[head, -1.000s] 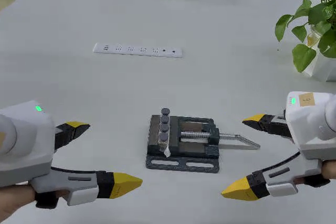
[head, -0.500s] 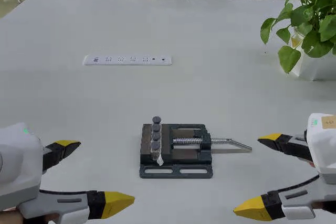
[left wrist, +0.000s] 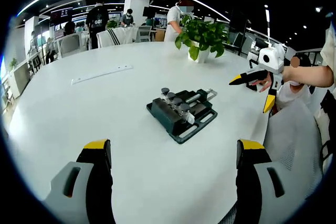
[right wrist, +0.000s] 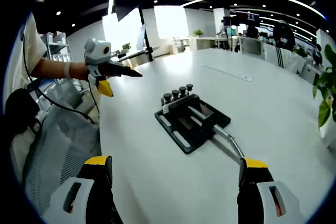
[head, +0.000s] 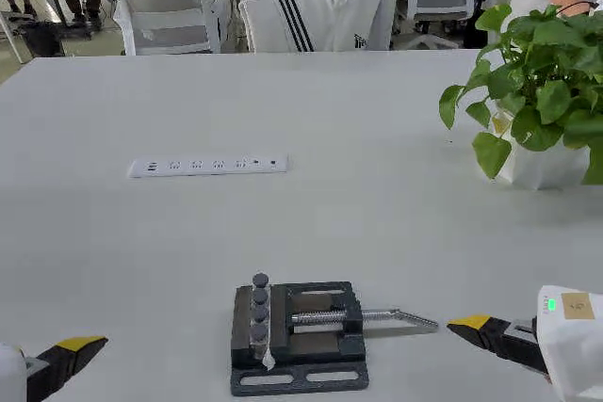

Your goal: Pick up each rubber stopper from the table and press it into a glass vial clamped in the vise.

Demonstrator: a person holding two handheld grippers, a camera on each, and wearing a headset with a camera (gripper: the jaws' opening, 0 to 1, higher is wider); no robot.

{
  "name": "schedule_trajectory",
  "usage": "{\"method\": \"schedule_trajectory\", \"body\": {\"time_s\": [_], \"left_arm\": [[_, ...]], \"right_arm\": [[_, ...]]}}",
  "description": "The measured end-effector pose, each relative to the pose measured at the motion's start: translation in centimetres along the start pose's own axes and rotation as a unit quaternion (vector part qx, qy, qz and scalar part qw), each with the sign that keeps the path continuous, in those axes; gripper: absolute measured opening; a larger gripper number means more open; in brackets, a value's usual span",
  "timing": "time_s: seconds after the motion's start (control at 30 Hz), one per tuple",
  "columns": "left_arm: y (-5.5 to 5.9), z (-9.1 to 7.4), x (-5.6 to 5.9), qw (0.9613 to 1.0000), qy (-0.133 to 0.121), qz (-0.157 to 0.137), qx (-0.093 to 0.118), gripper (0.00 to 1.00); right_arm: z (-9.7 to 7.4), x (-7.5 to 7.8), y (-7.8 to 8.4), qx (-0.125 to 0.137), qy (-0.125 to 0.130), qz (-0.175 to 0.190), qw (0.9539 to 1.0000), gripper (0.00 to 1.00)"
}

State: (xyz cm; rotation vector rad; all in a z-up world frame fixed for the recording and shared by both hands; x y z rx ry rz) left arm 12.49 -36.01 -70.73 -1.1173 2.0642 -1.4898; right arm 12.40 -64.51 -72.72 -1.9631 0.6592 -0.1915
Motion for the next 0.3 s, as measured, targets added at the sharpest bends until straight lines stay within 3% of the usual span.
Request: {"method": "schedule_trajectory", "body": {"time_s": [0.13, 0.3], "left_arm": [[-0.06, 0.05, 0.12, 1.0, -0.003, -0.002, 0.0, 0.99], [-0.54, 0.1, -0.15, 0.9998, -0.014, -0.011, 0.008, 0.99]], "right_arm": [[-0.02, 0.07, 0.3, -0.002, 0.005, 0.008, 1.0, 0.99], [-0.22, -0.43, -0.31, 0.014, 0.012, 0.024, 0.9995, 0.99]]}}
Point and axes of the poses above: the centre of the closed fingertips' face, and the gripper's own axes: z roughly forward along the fingers, x roughly to its right, y roughly out of its underside, the point moved 5 cm from there along -z, roughly backward along the fingers, and after that the axes turned 9 degrees about x, right-handed, at the moved point
